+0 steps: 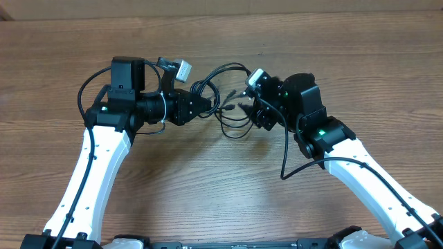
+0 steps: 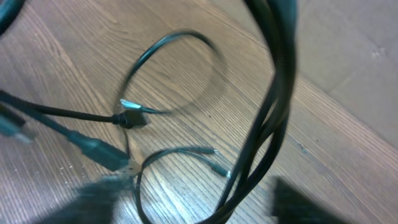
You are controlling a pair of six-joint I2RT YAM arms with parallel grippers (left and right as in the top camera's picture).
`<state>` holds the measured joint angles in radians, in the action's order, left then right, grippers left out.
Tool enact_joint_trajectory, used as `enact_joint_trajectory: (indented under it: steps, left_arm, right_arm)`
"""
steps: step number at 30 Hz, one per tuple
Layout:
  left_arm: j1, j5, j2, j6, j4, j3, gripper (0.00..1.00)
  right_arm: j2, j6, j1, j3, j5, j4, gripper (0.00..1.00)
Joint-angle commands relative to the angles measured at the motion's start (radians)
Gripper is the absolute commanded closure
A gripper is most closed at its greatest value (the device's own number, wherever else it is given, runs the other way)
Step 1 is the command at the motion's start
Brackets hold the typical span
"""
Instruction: Untangle cables
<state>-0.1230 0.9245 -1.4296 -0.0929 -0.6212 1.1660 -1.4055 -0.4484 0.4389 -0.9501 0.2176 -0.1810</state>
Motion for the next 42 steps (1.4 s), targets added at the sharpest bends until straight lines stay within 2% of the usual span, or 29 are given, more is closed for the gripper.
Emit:
enact_joint_trajectory:
  steps: [1,13,20,26,29,33,39,42]
  left_arm:
    - [-0.001,0.038,0.024,0.037,0.005,0.026,0.96]
    - [-0.001,0.027,0.024,0.042,0.012,0.026,0.96]
    - [-0.001,-0.203,0.024,0.057,-0.011,0.026,0.96]
    - [-0.002,-0.211,0.024,0.251,-0.028,0.026,0.96]
    - [-0.002,-0.211,0.024,0.377,-0.062,0.026,0.96]
    - [-0.002,-0.211,0.024,0.572,-0.115,0.026,0.96]
    - [-0.002,-0.209,0.024,0.686,-0.138,0.026,0.96]
    - [-0.003,-0.163,0.024,0.737,-0.140,0.026,0.96]
  right_arm:
    - [-0.005,0.058,-0.003,-0.016,-0.033,0.000,0.00]
    - [0.002,0.095,-0.003,-0.016,0.095,0.002,0.00]
    - [0.067,0.095,-0.003,-0.016,0.302,0.008,0.00]
    - [0.100,0.185,-0.003,-0.016,0.369,0.003,0.00]
    - [0.100,0.179,-0.003,-0.016,0.369,0.002,0.00]
    - [0.100,0.089,-0.003,-0.016,0.368,0.023,0.00]
    - [0.100,-0.028,-0.003,-0.016,0.369,0.047,0.00]
    - [0.100,-0.065,-0.002,-0.016,0.392,0.046,0.00]
